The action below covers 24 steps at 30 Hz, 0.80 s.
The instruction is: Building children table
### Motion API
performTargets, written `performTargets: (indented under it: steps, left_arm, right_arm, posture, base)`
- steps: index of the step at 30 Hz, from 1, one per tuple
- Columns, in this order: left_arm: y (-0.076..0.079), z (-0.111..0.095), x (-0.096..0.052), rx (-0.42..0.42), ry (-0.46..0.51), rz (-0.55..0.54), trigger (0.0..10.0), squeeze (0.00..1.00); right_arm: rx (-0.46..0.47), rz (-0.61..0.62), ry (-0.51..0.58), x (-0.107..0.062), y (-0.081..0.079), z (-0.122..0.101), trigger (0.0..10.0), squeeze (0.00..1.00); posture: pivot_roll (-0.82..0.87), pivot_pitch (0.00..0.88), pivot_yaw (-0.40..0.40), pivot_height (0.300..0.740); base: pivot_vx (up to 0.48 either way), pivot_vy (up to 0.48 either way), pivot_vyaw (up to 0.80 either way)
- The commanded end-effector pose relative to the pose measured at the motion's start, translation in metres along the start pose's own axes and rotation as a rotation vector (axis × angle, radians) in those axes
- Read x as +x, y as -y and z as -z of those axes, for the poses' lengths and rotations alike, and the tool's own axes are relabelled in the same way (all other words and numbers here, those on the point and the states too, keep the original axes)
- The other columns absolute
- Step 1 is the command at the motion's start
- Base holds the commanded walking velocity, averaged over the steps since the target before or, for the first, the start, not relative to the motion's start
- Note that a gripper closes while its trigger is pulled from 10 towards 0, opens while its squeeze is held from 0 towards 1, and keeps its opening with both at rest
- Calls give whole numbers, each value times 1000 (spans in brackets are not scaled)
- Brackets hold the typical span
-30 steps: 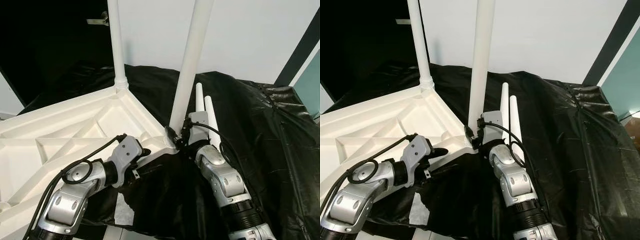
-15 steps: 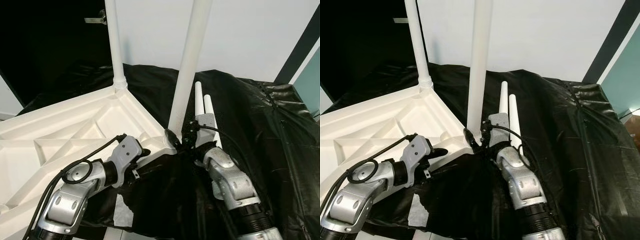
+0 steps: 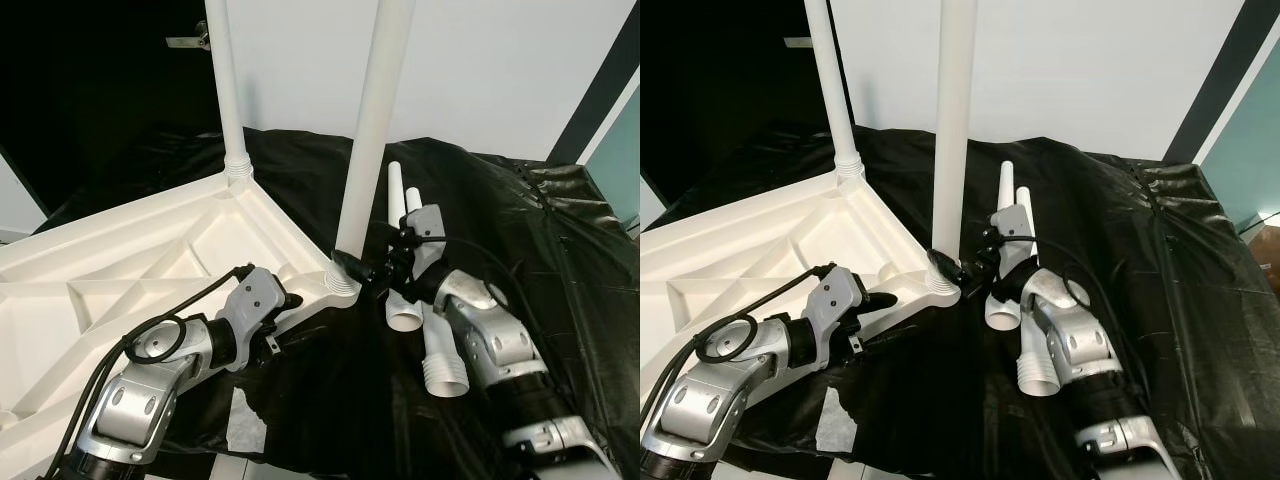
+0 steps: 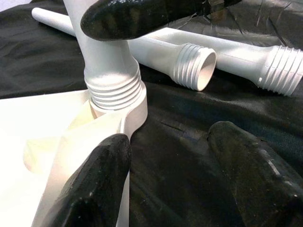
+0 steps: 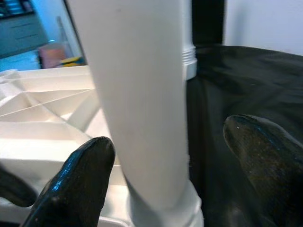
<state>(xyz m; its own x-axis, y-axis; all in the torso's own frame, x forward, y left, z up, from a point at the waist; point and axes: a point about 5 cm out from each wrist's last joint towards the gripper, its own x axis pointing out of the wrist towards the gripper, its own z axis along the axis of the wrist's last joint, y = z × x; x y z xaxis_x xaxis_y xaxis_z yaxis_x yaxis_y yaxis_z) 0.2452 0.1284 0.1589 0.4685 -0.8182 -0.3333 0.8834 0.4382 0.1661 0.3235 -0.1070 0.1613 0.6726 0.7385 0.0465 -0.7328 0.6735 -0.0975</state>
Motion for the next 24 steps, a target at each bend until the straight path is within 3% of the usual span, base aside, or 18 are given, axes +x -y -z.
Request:
performTargets:
  steps: [1, 9, 16, 21, 23, 24]
  left_arm:
    - [-1, 0, 0, -3, -7, -43, 10000, 0]
    - [-1, 1, -1, -5, -10, -40, 10000, 0]
    - [5, 1, -1, -17, -15, -38, 10000, 0]
    - [4, 1, -1, -17, -15, -39, 10000, 0]
    - [4, 0, -1, -16, -13, -39, 10000, 0]
    - [4, 0, -1, -16, -13, -39, 10000, 0]
  right_arm:
    - [-4, -35, 5, 1, 1, 0, 10000, 0]
    - [-15, -83, 13, 4, 4, 0, 10000, 0]
    - [-81, -210, -59, 25, 14, 5, 10000, 0]
    - [-89, -212, -67, 28, 15, 6, 10000, 0]
    - [-96, -220, -69, 32, 15, 5, 7765, 0]
    - [-96, -220, -69, 32, 15, 5, 7765, 0]
  posture:
    - [83, 0, -39, 740]
    - [84, 0, -40, 740]
    - [109, 0, -47, 740]
    - [107, 0, -46, 740]
    - [107, 0, -44, 740]
    - [107, 0, -44, 740]
  base:
    - [0, 0, 0]
    - [0, 0, 0]
    - [0, 0, 0]
    - [0, 0, 0]
    - [0, 0, 0]
    - [0, 0, 0]
